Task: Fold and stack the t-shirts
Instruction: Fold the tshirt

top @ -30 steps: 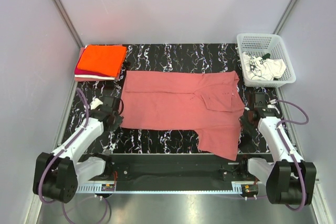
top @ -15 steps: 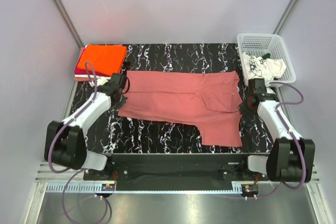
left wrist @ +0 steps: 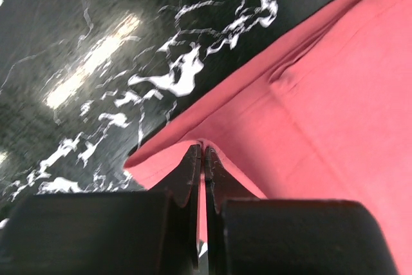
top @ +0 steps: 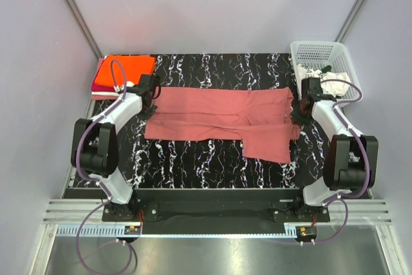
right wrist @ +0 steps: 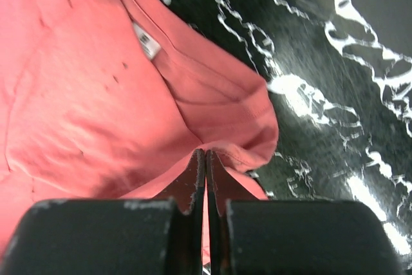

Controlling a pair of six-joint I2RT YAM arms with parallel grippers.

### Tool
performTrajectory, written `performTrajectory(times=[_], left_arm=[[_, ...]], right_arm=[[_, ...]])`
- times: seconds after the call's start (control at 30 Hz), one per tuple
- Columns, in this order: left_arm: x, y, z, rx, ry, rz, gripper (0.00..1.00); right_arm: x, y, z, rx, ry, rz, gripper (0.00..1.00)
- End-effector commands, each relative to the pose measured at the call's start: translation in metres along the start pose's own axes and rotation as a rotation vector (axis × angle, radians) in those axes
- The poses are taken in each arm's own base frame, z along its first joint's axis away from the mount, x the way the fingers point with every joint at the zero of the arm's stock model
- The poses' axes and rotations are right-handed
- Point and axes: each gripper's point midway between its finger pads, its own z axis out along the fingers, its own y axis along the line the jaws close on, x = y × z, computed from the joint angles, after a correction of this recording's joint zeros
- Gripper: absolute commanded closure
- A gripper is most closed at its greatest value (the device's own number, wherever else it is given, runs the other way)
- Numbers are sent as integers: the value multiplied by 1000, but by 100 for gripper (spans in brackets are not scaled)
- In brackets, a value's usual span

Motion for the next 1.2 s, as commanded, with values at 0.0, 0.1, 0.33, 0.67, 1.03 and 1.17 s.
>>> performTrajectory(times=[0.0,0.1,0.33,0.67,1.03,1.17], left_arm=[[-21,-12,8,-11,-54,3,100],[-24,-17,13,-11,-39,0,100],[-33,-34,23,-8,-46,20,100],[-35,-45,39,-33,-43,65,100],[-34,-35,52,-108,-64,74,100],[-36,-36,52,-109,-65,76,100]], right_arm=[[-31,14,-1,-13,-75,-38,100],[-33,15,7,3,-67,-56,100],[-40,21,21,16,-51,-78,100],[-45,28,30,15,-42,-83,100],[-55,19,36,97,-57,-114,100],[-57,24,39,84,-52,-127,100]])
